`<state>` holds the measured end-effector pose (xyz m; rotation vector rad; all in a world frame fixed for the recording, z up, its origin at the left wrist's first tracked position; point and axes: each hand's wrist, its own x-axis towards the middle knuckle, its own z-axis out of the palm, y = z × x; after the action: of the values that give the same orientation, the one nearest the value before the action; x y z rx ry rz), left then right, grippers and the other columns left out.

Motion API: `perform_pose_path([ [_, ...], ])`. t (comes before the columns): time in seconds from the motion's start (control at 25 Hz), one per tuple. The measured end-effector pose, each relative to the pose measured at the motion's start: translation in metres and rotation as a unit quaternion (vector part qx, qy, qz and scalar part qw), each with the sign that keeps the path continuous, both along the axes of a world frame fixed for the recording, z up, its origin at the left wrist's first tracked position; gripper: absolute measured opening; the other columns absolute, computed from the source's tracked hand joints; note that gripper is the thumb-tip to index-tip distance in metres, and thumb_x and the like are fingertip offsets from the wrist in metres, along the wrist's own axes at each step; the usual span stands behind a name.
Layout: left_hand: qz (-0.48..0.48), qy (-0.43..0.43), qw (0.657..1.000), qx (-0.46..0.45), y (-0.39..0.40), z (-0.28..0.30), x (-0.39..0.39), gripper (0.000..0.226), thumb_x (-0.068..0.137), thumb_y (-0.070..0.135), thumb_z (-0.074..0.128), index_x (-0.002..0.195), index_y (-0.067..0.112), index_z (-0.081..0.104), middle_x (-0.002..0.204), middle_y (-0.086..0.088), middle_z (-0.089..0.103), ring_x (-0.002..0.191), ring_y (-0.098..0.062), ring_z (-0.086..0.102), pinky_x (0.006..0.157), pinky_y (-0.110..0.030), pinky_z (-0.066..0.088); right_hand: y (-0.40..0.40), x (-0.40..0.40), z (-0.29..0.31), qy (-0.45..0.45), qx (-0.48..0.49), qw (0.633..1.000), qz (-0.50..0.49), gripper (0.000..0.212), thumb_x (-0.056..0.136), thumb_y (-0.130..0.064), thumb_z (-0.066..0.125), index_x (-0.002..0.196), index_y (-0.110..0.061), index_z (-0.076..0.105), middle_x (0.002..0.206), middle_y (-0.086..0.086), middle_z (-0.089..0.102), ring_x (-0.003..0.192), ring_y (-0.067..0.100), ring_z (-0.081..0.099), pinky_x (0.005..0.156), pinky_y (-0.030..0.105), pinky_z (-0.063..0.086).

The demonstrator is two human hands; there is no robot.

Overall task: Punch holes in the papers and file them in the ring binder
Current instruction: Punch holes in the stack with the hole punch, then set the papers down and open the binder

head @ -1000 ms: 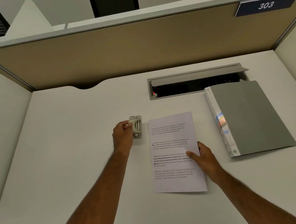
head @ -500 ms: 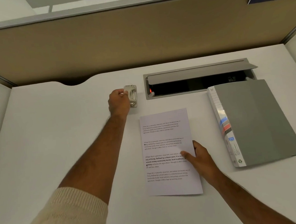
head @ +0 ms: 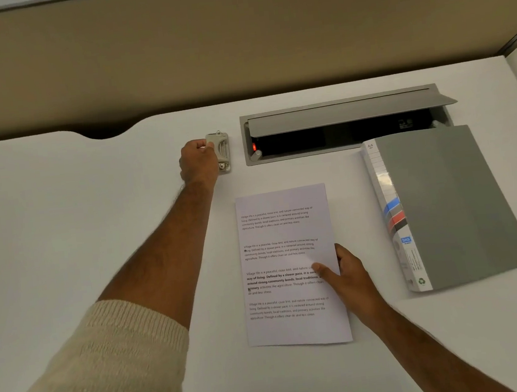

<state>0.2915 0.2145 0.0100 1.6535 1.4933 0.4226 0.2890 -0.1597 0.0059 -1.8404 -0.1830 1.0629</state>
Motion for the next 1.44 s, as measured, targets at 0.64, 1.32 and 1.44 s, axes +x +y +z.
perform_pose_path([
  [0.64,0.051,-0.056,0.997,-0.012,-0.022,-0.007,-0.053,0.028,0.104,0.038,0.048,0.087,0.015,0.05,0.086,-0.003,0.054,0.075,-0.015,0.049,0.07,-0.03,0.043,0.002,-0.001,0.007,-0.008,0.003,1.0,-0.008,0.027,0.093,-0.032,0.069,0.114,-0.044,0.056,0.114,-0.022,0.068,0.097,0.005,0.071,0.076,0.022,0.059],
  [1.32,-0.124,-0.189,0.939,-0.258,-0.209,0.082,-0.216,0.049,0.09,0.045,0.074,0.13,0.026,0.052,0.114,0.004,0.077,0.101,-0.016,0.076,0.09,-0.04,0.061,-0.03,-0.046,0.073,-0.062,0.082,0.995,0.02,0.041,0.093,-0.029,0.071,0.131,-0.028,0.058,0.119,-0.011,0.072,0.1,0.011,0.073,0.086,0.037,0.061],
  [1.44,-0.142,-0.186,0.944,-0.233,-0.232,0.089,-0.232,0.051,0.086,0.038,0.08,0.128,0.023,0.055,0.115,0.004,0.077,0.098,-0.017,0.077,0.087,-0.043,0.063,-0.045,-0.059,0.081,-0.059,0.08,0.994,0.043,0.039,0.093,-0.029,0.071,0.129,-0.029,0.058,0.119,-0.01,0.072,0.099,0.01,0.073,0.087,0.038,0.062],
])
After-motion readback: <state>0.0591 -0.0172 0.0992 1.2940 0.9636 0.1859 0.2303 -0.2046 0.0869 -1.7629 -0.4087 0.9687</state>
